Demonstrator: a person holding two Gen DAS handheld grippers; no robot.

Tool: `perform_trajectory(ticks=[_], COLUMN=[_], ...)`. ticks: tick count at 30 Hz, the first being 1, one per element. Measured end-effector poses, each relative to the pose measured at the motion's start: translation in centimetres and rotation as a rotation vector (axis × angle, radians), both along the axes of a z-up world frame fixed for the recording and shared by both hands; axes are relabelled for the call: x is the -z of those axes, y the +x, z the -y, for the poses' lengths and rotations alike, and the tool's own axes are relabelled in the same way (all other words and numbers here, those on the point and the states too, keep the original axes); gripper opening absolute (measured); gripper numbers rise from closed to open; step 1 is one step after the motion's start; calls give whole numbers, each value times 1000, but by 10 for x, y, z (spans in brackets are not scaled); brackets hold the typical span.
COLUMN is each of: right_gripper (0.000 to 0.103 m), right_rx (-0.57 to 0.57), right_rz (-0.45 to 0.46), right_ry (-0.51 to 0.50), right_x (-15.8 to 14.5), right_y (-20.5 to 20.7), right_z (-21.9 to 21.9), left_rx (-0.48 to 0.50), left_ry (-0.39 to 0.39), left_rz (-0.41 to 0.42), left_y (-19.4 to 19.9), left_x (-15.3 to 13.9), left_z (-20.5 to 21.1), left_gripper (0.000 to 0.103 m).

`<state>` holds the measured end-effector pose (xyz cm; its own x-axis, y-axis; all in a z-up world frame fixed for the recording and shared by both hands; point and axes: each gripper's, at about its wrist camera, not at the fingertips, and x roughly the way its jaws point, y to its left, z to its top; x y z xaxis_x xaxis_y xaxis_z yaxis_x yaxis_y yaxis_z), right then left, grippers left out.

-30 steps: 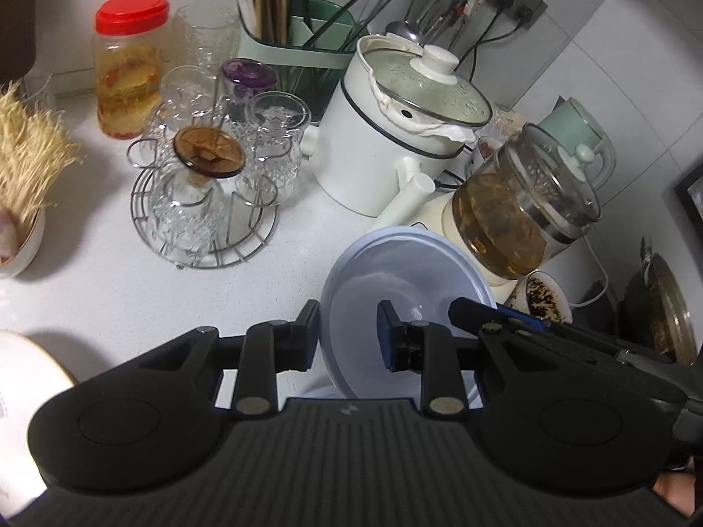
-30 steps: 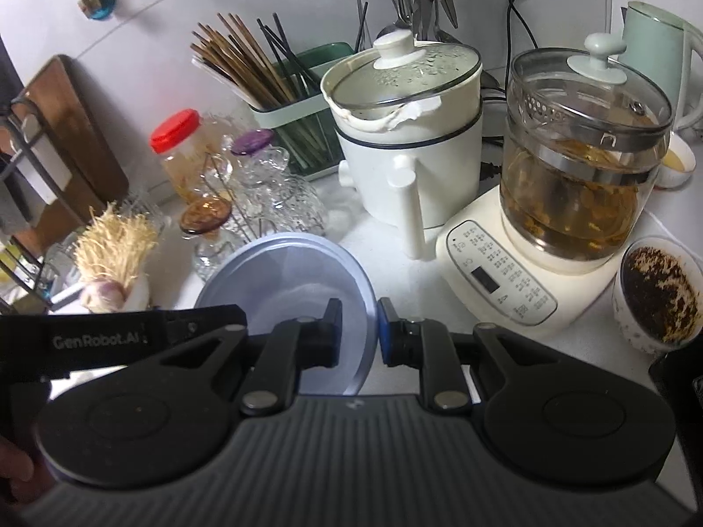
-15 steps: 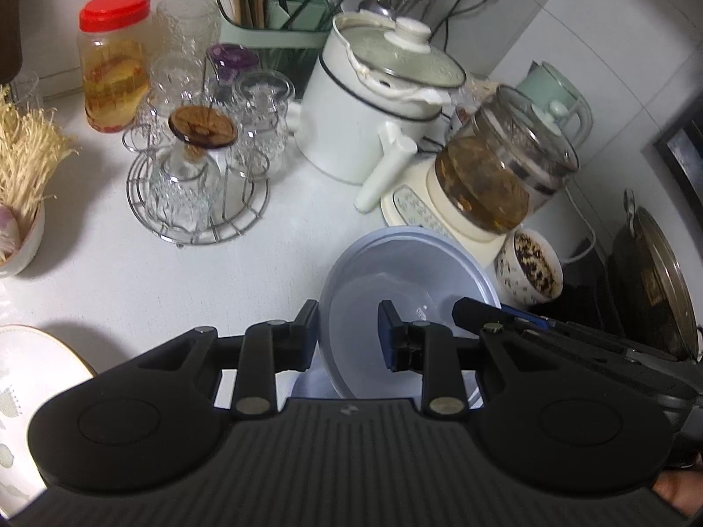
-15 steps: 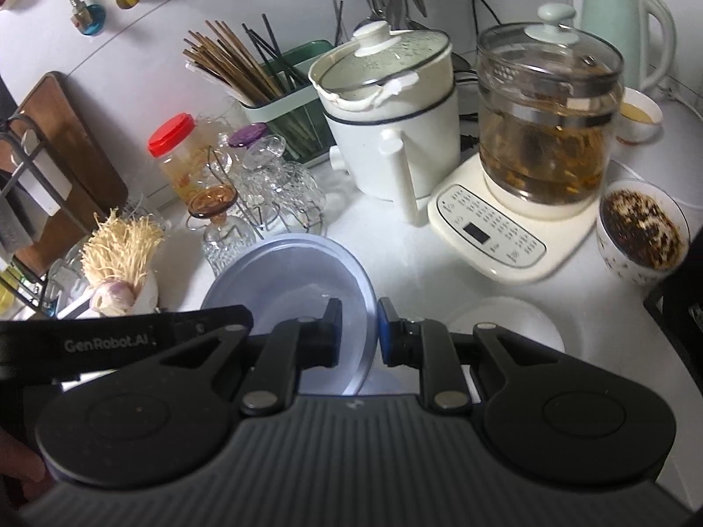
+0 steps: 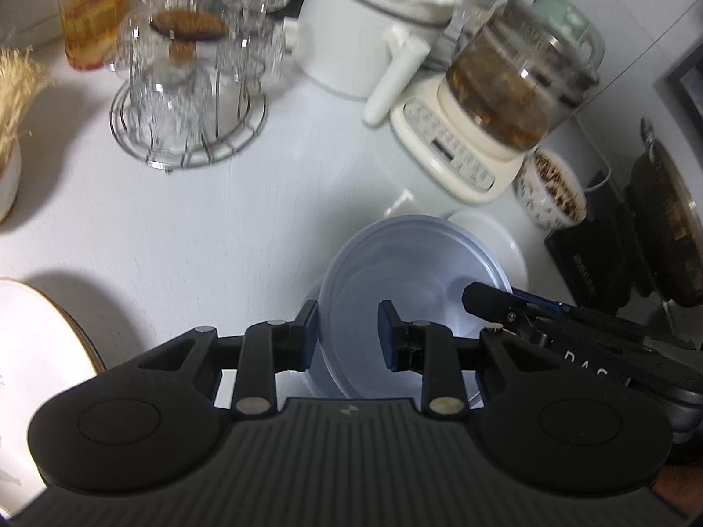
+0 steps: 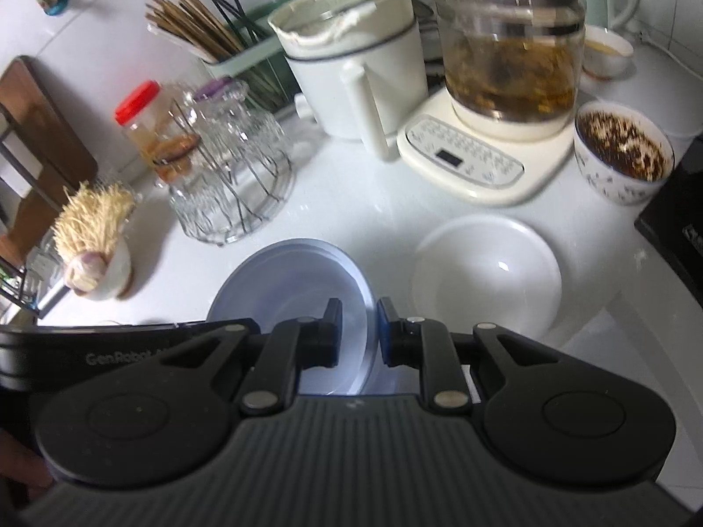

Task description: Organize plates and bowls

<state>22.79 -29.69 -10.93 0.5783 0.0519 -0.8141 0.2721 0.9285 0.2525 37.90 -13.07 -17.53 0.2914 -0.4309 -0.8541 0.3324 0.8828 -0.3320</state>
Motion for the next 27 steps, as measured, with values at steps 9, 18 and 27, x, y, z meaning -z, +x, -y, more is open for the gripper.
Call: perform_trajectory(ticks=[9, 18, 27], right_gripper=[20, 22, 40], right_rx=[-27, -43, 1], right_rz=[-40, -82, -58], right_ry=[-4, 26, 70], right_x=[25, 39, 29], right_y=[9, 11, 8], right_z=[3, 7, 17], left_rx=[2, -7, -29], left_ry=[62, 60, 49], left_rz=[-11, -54, -59], left_y=[6, 7, 6], left_x=[22, 29, 22], left_z=[13, 10, -7], left_gripper=[32, 32, 50])
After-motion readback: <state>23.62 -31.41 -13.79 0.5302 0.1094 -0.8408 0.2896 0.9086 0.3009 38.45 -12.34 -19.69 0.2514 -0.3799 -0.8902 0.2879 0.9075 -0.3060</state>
